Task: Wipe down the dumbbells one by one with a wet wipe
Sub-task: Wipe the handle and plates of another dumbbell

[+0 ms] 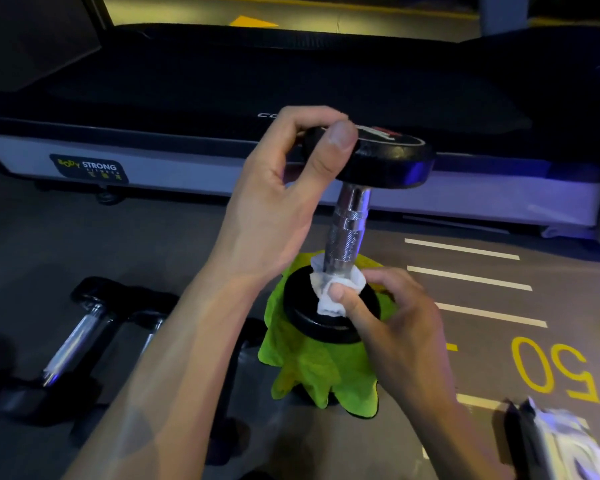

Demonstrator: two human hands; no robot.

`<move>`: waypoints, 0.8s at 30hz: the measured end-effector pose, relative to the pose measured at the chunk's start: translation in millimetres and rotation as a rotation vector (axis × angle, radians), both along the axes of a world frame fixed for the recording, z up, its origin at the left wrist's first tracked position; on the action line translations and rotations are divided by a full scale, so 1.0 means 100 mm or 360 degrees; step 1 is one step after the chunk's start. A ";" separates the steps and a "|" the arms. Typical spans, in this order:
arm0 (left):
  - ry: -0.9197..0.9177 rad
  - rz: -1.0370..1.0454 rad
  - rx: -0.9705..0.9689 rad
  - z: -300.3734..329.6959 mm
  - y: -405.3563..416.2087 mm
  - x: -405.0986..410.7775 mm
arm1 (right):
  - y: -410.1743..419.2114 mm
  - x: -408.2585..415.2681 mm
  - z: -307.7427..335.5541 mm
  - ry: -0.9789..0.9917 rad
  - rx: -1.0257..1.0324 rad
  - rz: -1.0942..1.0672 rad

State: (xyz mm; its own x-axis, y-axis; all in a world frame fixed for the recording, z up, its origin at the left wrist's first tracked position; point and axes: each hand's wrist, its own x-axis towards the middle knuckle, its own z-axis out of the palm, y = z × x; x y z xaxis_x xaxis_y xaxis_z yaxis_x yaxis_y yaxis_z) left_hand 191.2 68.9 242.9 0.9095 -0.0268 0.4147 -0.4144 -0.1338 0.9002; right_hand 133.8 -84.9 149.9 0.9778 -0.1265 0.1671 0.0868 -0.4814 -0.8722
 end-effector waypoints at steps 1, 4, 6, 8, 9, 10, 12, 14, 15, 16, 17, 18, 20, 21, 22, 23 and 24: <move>0.0001 -0.0002 0.0000 -0.01 0.00 0.00 | 0.02 0.02 -0.01 -0.0036 0.0003 0.0100; -0.0002 -0.0012 0.0001 -0.02 0.00 0.01 | 0.04 0.16 0.02 0.0100 0.0199 0.0427; -0.0014 -0.0003 -0.0018 -0.01 -0.01 0.03 | 0.02 0.22 0.05 0.0165 0.0340 0.0508; -0.0028 0.0004 -0.0037 -0.01 -0.01 0.06 | 0.00 0.23 0.08 0.0114 0.0525 0.0496; -0.0030 0.0002 -0.0037 -0.01 -0.01 0.06 | 0.00 0.21 0.10 0.0080 0.0623 0.0451; -0.0025 -0.0004 -0.0033 -0.01 -0.01 0.07 | 0.02 0.18 0.12 0.0037 0.0686 0.0402; -0.0020 -0.0009 -0.0030 -0.02 0.00 0.08 | 0.08 0.12 0.15 -0.0041 0.0683 0.0356; -0.0029 0.0007 -0.0053 -0.02 0.00 0.10 | 0.16 0.05 0.18 -0.0070 0.0525 0.0363; -0.0030 0.0019 -0.0074 -0.02 0.01 0.11 | 0.17 0.03 0.17 -0.0074 0.0417 0.0349; -0.0024 0.0026 -0.0095 -0.02 0.01 0.12 | 0.18 0.02 0.16 -0.0088 0.0321 0.0318; -0.0013 0.0030 -0.0108 -0.02 0.01 0.13 | 0.17 0.02 0.16 -0.0116 0.0262 0.0265; -0.0001 0.0030 -0.0114 -0.02 0.01 0.13 | 0.16 0.02 0.17 -0.0138 0.0261 0.0216; 0.0012 0.0022 -0.0119 -0.02 0.01 0.13 | 0.16 -0.01 0.21 -0.0160 0.0339 0.0206; 0.0009 0.0015 -0.0118 -0.02 0.01 0.13 | 0.19 -0.04 0.24 -0.0156 0.0391 0.0235; -0.0002 0.0008 -0.0118 -0.02 0.00 0.13 | 0.22 -0.08 0.25 -0.0140 0.0489 0.0261; -0.0018 0.0000 -0.0122 -0.02 0.00 0.14 | 0.24 -0.11 0.24 -0.0106 0.0638 0.0253; -0.0028 -0.0006 -0.0127 -0.03 0.00 0.14 | 0.26 -0.14 0.24 -0.0049 0.0811 0.0229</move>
